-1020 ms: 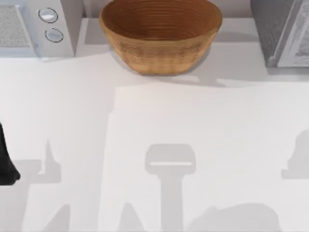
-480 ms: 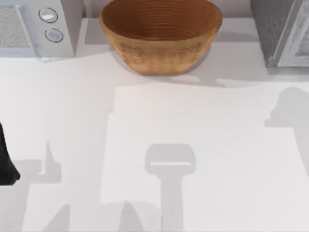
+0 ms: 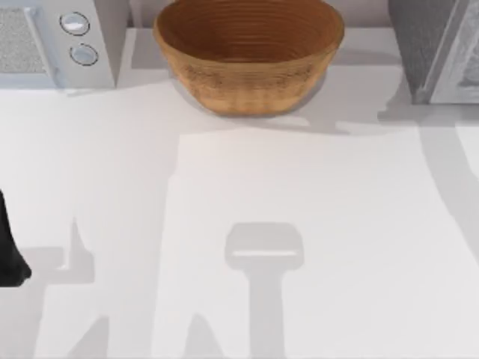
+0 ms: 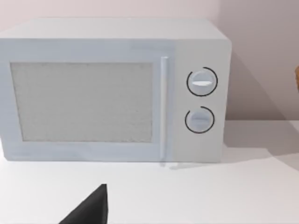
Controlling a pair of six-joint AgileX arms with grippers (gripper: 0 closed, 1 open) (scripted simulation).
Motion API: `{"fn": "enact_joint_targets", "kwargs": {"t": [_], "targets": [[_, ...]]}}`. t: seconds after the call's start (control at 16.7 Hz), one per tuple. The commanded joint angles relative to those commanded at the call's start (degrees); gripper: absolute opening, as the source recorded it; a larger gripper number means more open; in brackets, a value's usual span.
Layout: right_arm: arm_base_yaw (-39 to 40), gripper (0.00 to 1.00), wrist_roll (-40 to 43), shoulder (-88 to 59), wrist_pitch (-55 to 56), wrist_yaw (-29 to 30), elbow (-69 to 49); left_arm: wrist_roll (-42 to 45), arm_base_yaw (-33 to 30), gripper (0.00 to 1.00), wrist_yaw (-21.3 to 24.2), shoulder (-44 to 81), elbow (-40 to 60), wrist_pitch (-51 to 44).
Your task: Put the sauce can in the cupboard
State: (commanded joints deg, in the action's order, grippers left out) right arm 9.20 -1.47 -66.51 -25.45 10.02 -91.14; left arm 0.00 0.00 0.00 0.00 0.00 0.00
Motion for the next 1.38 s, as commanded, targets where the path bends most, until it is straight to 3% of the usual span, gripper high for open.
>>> {"fn": "enact_joint_targets", "kwargs": {"t": [0.3,0.84,1.38], "targets": [[1.63,0.00,0.44,-9.90,-3.76,1.26,-14.25,0.00,0.00,1.00,0.00,0.00,0.00,0.00],[1.31,0.00,0.63,-13.07,-3.57,0.70,-17.67,0.00,0.00,1.00,0.00,0.00,0.00,0.00],[-2.92,0.00,0.28,-38.79,0.14,-2.76,-39.04,0.00,0.00,1.00,0.00,0.00,0.00,0.00]]}}
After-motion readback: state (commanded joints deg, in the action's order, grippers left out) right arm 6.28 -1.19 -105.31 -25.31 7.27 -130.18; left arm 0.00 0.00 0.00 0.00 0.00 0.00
